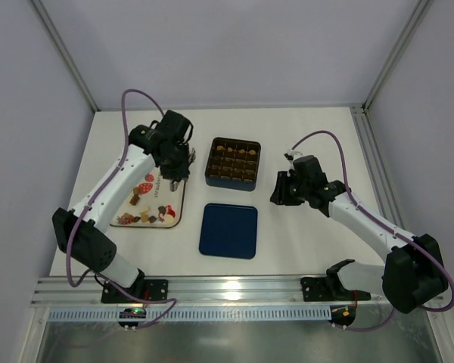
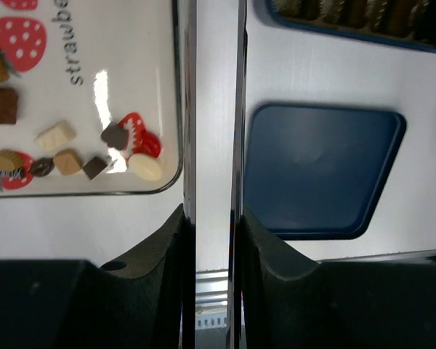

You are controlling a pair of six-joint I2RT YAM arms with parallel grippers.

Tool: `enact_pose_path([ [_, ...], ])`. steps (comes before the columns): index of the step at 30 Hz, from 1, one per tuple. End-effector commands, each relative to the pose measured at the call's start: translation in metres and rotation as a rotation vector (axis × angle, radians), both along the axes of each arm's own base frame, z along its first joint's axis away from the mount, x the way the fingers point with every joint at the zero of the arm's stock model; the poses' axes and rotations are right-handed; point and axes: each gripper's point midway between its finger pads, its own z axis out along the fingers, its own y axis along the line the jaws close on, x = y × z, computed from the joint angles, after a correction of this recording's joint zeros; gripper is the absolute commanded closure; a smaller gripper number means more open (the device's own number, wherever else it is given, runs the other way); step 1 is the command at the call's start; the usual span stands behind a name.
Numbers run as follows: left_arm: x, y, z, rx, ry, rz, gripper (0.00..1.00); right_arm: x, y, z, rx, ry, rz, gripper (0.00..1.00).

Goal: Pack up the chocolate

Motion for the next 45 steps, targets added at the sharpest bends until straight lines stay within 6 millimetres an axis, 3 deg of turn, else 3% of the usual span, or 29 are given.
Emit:
enact_pose_path([
  [1,0.021,-0.033,0.015,-0.026,-0.051,-0.036,0.8,0.011,0.004,0.019,0.012,-0.05,-0.009,0.6],
  [2,0.028,-0.05,0.017,-0.03,-0.054,-0.064,0.8,0.011,0.003,0.019,0.009,-0.051,-0.01,0.6],
  [9,0.057,-0.107,0.009,-0.049,-0.057,-0.13,0.8,0.008,-0.002,0.023,-0.002,-0.06,-0.02,0.6],
  [13,0.064,-0.127,0.0,-0.056,-0.048,-0.154,0.8,0.006,-0.004,0.024,-0.009,-0.06,-0.022,0.6],
  [18,0.069,-0.137,-0.011,-0.057,-0.035,-0.159,0.79,0.005,-0.006,0.024,-0.012,-0.064,-0.026,0.6],
  [21,0.071,-0.137,-0.017,-0.049,-0.026,-0.156,0.78,0.004,-0.005,0.024,-0.012,-0.064,-0.022,0.6],
  [31,0.079,-0.14,-0.026,-0.036,-0.035,-0.149,0.59,0.003,-0.005,0.024,-0.011,-0.065,-0.018,0.6],
  [35,0.079,-0.138,-0.025,-0.029,-0.039,-0.15,0.57,0.003,-0.005,0.023,-0.01,-0.067,-0.018,0.6],
  [39,0.077,-0.135,-0.011,-0.036,-0.065,-0.148,0.58,0.003,-0.006,0.023,-0.013,-0.067,-0.018,0.6],
  [43,0.069,-0.107,0.026,-0.025,-0.147,-0.112,0.57,0.003,-0.006,0.023,-0.018,-0.069,-0.019,0.6],
  [45,0.061,-0.089,0.021,-0.008,-0.128,-0.08,0.57,0.003,-0.006,0.024,-0.015,-0.071,-0.018,0.6],
])
